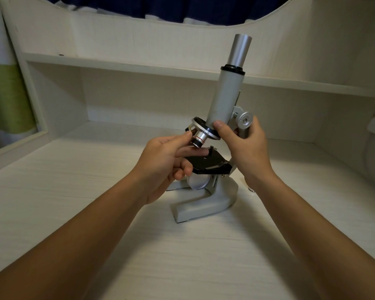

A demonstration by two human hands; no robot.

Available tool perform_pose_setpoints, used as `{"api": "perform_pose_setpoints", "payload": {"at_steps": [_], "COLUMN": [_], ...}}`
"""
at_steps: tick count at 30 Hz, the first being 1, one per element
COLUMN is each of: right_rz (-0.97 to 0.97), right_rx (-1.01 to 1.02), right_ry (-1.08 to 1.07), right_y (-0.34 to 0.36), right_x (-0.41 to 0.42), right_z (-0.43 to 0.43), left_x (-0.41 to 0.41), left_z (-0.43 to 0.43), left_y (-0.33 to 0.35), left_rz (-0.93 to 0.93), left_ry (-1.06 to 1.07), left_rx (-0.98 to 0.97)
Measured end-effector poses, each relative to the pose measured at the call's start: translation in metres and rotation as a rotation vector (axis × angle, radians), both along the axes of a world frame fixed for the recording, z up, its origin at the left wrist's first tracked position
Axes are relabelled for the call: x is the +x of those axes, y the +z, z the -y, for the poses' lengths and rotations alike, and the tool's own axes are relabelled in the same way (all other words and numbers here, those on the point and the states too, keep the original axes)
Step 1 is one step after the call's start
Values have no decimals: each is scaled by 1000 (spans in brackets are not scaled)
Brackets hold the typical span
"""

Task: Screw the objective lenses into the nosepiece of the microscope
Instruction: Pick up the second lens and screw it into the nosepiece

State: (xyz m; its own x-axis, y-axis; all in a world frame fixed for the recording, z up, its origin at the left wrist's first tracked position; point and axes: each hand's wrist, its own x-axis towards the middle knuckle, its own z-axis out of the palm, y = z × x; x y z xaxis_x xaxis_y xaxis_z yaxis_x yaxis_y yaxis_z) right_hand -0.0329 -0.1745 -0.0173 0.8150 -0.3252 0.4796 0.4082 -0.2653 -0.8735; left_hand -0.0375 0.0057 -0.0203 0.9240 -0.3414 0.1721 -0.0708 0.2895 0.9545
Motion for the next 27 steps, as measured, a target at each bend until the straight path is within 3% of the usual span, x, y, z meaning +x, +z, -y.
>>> {"api": "perform_pose_setpoints", "payload": {"at_steps": [9, 15, 22, 27], "right_rz": [5, 1, 1, -1], "right_rx": [-18, -4, -3, 7], "right_ry": [-8, -7, -1, 9], "right_y": [-1, -1, -1, -2], "right_x": [2, 0, 1, 2], "right_z": [1, 0, 0, 1], "left_x": [-1, -2, -2, -2], "left_z": [-1, 4, 0, 2], "left_y": [-2, 1, -1, 0], "left_rz": [110, 13, 112, 52], "left_ry": [63, -15, 71, 49], "left_rx": [29, 38, 76, 35]}}
